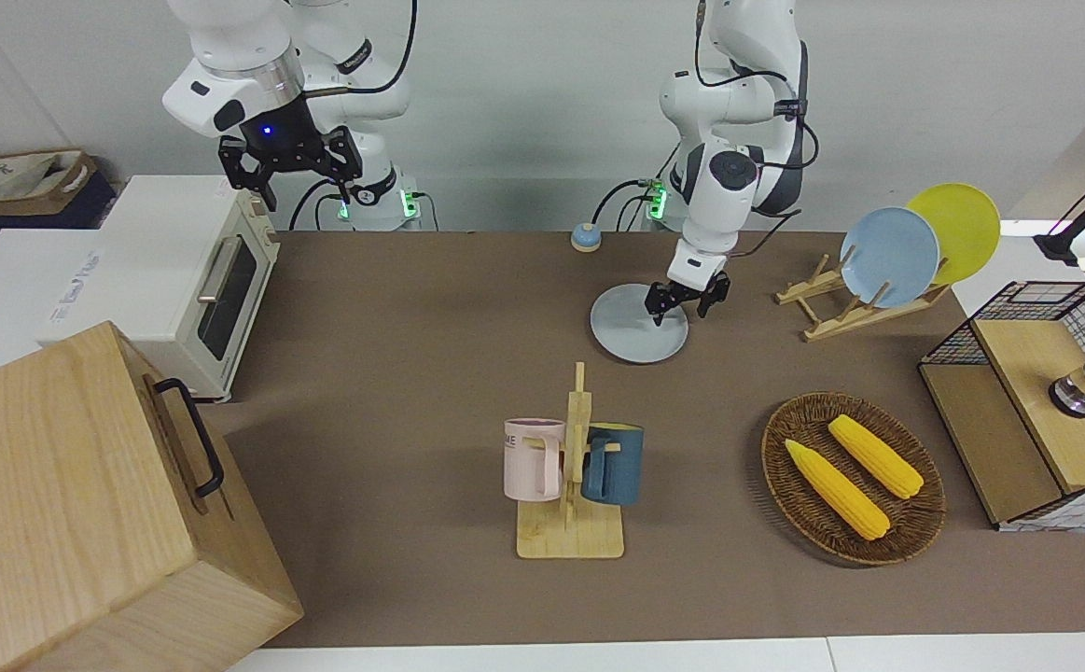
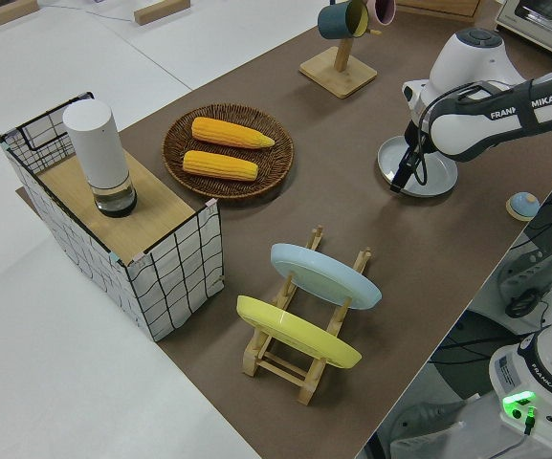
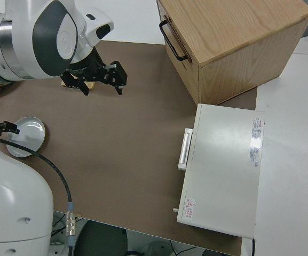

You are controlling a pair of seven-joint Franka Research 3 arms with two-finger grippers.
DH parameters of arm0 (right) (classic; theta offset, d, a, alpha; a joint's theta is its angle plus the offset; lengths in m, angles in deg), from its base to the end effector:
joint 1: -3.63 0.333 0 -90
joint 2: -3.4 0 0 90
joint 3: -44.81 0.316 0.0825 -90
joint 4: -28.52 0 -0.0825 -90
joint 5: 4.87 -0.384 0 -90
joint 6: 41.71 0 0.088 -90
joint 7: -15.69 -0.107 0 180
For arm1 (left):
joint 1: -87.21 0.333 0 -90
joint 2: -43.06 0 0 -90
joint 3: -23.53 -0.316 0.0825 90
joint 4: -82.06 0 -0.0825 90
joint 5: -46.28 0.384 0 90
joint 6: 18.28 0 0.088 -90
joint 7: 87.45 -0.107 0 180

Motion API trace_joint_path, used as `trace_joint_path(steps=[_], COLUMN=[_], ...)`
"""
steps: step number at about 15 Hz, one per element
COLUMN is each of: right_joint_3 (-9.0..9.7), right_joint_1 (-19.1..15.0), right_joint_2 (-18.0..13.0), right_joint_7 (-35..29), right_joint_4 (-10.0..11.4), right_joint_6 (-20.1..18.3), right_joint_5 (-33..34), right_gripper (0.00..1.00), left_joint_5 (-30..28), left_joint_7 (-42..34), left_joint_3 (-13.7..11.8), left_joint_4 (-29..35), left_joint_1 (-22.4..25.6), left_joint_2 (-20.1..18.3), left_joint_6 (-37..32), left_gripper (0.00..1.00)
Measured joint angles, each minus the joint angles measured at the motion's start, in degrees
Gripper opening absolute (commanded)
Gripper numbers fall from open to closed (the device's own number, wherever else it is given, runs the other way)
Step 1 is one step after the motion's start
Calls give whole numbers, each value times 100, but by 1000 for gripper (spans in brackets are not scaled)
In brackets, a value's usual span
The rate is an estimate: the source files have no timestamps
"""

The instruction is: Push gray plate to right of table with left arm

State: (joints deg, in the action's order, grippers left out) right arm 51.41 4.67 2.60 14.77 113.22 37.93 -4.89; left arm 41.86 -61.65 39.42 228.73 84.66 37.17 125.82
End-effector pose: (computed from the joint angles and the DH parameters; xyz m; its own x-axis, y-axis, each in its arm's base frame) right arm 0.5262 0.0711 0.6597 0.9904 0.1166 -0.0743 0.1171 -0.9931 0.0025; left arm 0.4278 -0.1405 0.3070 0.9810 0.1899 0.0399 0.1882 -0.9812 0.0420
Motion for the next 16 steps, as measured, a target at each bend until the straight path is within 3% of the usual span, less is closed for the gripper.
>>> trace_joint_path(steps=[3,16], right_joint_3=[0,0], right_joint_1=[0,0], right_joint_2=[0,0], right_joint_7=[0,0], right_joint_4=[0,0], right_joint_6=[0,0], right_joint_5=[0,0], right_gripper=[983,983], left_joint_5=[0,0], left_joint_7=[1,304], left_joint_3=[-7,-4], left_joint_4=[0,-11], left_joint_1=[5,75], left_joint_2=[87,39], left_joint_6=[41,37], left_gripper=[2,0])
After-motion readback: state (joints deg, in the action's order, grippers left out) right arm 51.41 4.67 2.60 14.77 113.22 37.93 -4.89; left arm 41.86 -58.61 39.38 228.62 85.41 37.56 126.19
